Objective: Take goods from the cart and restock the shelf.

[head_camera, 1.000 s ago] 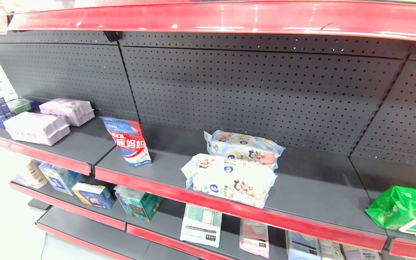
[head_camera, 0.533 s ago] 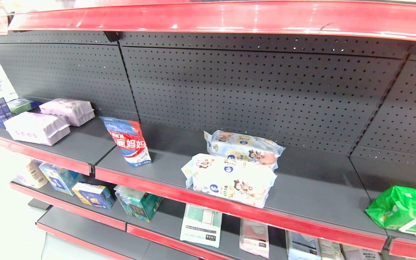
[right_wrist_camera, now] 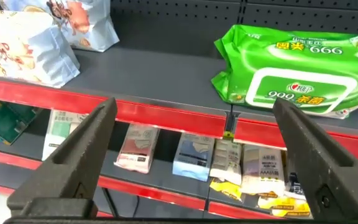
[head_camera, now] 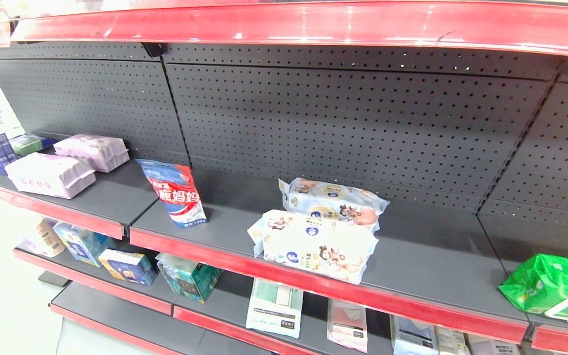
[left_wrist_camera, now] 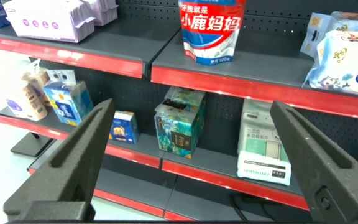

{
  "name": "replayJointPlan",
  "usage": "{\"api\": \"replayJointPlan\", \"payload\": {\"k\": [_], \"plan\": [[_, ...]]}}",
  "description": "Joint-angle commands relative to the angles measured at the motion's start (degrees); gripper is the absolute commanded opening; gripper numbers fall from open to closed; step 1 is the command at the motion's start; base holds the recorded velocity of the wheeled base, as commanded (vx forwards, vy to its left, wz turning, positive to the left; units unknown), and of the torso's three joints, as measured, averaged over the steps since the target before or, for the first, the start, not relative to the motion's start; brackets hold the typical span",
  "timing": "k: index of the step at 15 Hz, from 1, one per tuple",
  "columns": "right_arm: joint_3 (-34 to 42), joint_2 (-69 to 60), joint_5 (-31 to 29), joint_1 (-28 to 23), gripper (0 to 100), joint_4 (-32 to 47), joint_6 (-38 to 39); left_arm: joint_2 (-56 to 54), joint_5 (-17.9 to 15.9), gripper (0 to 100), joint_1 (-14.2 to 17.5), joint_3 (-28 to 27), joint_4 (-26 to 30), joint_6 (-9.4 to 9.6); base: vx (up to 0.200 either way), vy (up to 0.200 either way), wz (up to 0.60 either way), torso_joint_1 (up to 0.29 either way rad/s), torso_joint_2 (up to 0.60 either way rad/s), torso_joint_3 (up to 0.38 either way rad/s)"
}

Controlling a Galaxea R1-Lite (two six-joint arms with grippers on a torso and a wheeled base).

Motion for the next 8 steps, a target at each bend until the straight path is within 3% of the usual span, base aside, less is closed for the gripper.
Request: {"api": "replayJointPlan", "payload": {"k": [1, 4, 8], "plan": [[0.0, 0.3, 0.0, 0.0, 100, 0.0, 0.1, 0.0, 0.0, 100, 0.0, 0.0, -0.1, -0.03, 0.0, 0.0, 0.0, 0.0, 0.0, 0.0], [0.0, 0.3, 0.0, 0.1, 100, 0.0, 0.1, 0.0, -0.1, 100, 0.0, 0.0, -0.1, 0.14, 0.0, 0.0, 0.0, 0.0, 0.0, 0.0], [0.0, 0.2, 0.0, 0.0, 100, 0.0, 0.1, 0.0, -0.1, 100, 0.0, 0.0, 0.0, 0.06, 0.0, 0.0, -0.6, 0.005, 0.0, 0.002]]}}
